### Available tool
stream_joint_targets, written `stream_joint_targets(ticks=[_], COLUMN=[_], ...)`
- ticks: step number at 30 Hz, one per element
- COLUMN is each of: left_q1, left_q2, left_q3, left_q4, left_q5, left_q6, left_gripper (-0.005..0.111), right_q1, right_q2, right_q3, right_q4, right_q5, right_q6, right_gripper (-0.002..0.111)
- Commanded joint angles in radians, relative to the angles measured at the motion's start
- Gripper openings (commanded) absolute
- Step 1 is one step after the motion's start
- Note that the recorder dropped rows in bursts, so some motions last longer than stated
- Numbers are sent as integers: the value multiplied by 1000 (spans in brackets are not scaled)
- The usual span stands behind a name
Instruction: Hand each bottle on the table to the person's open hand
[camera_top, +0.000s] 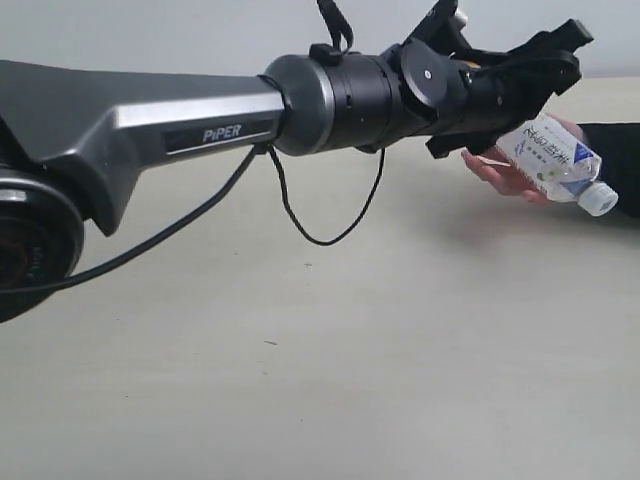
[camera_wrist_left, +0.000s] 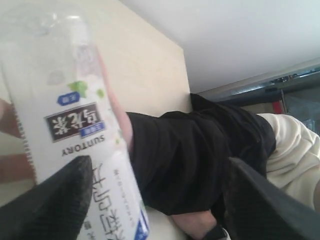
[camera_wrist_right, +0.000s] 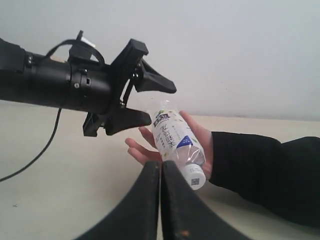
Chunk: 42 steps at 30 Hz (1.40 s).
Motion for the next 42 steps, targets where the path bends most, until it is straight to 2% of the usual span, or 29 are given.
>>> stream_joint_targets(ticks=[1,5,7,8,10,13,15,16,18,20,23,25,30,42], left_q1=[6,33,43,51,82,82,66,58,49,21,-20,-74,-150,-154], left_q2=[-62,-127,-155,-171,-248,-376,-509,-606,-703,-866,-1017,-1158,-1362,-1692], left_q3=[-6,-6,0,10,89,233,429,557,707,938,1108,1240,1426,1732], left_q4=[25,122,160,173,180,189,190,190,194,195,195,215,243,266], left_q5=[17,86,123,141,170,117,-26,-154,-290,-489,-600,-649,-756,-806], left_q6=[41,101,143,165,230,425,527,533,529,526,519,500,397,340], left_gripper=[71,68,60,51,1,1,1,1,1,1,1,1,1,1], right_q1=[-4,-4,-4,-4,-4,-4,-4,-4,-4,-4,-4,-4,-4,-4], right_q2=[-5,-5,-5,-5,-5,-5,-5,-5,-5,-5,-5,-5,-5,-5], right_q3=[2,2,2,2,2,2,2,2,2,2,2,2,2,2], right_q4=[1,1,1,1,1,1,1,1,1,1,1,1,1,1], right_q5=[-5,-5,-5,-5,-5,-5,-5,-5,-5,-5,-5,-5,-5,-5], right_q6=[0,0,0,0,0,0,0,0,0,0,0,0,0,0], right_gripper=[2,2,2,2,2,2,2,2,2,2,2,2,2,2])
